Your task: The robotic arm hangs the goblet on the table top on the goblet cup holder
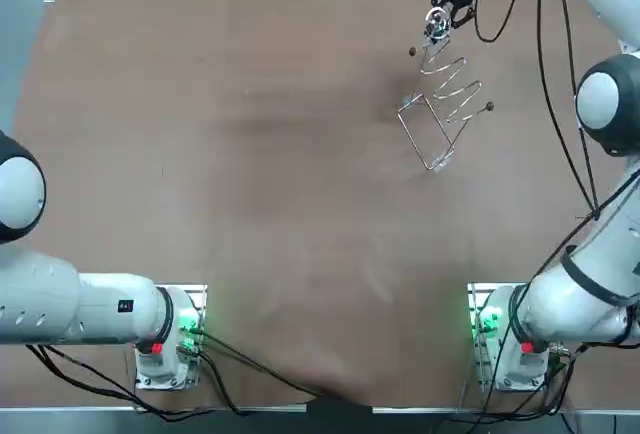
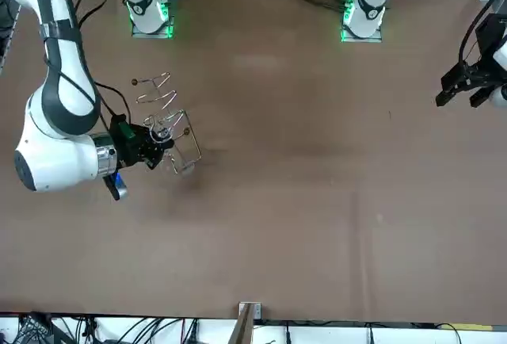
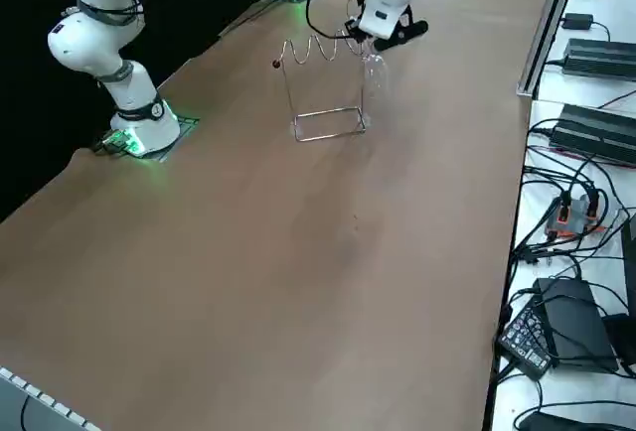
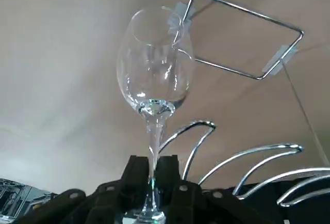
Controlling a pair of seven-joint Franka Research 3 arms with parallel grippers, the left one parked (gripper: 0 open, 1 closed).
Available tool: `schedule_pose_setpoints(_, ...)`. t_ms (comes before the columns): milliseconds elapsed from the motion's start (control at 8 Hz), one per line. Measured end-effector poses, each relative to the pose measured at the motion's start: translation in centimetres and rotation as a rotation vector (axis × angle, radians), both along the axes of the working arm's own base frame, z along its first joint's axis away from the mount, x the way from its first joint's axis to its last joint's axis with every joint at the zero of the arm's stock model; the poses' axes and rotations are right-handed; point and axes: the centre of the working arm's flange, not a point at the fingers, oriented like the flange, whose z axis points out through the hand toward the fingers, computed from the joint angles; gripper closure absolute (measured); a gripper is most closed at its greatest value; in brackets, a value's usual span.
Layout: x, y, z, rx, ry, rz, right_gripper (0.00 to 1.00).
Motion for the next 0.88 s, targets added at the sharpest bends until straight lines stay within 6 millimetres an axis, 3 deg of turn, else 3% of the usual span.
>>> schedule_pose_setpoints(875,-0.3,-2.3,2.1,0.006,0.013,0.016,0.89)
